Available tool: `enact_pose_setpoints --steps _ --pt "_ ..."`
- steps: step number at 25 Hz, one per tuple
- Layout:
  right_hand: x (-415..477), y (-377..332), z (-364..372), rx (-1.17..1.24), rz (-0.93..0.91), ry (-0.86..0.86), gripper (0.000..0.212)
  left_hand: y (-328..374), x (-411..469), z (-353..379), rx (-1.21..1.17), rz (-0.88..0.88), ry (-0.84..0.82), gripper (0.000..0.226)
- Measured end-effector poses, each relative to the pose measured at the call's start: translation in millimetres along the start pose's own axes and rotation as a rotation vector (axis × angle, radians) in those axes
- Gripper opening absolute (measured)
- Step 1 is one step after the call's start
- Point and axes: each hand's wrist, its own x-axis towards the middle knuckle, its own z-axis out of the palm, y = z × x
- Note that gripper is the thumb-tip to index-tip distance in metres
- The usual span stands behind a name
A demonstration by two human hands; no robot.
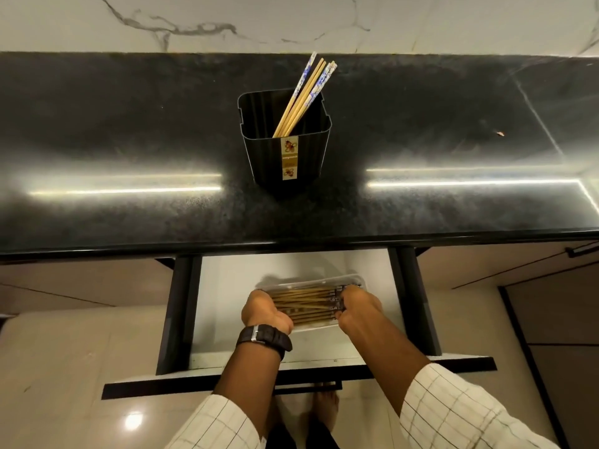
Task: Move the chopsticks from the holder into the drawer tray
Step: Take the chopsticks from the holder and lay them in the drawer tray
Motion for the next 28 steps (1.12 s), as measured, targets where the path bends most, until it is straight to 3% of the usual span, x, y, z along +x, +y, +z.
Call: enact_pose_setpoints --steps 2,5,7,12,14,18,22,28 --pt "-8 -2 -5 0.032 0.030 -0.063 0.007 3 -9 -3 -0.019 -0.027 -0.028 0.038" --pt "-21 -4 -15 0.101 0.063 -0.165 0.023 4 -28 -8 -0.043 -0.084 -0.068 0.037" --pt "-34 -9 -22 0.126 0.053 -0.206 0.021 4 -42 -10 -0.064 -0.086 -0.104 0.028" --pt "-74 -28 -31 0.104 -0.206 -0.321 0.014 15 -80 -8 -0.106 -0.024 -0.307 0.022" --pt "-97 -46 -26 0.124 -0.439 -0.363 0.009 25 -98 -1 -0.072 0.083 -0.374 0.023" --pt "-142 -99 -4 0.046 -0.931 -0.446 0.004 53 -136 18 0.122 0.475 -0.547 0.023" --pt "-160 -164 43 0.025 -1.099 -0.419 0.005 85 -172 49 0.347 0.752 -0.725 0.024" --pt "-146 -237 118 -0.147 -0.928 -0.370 0.063 111 -184 87 0.473 0.783 -0.705 0.025"
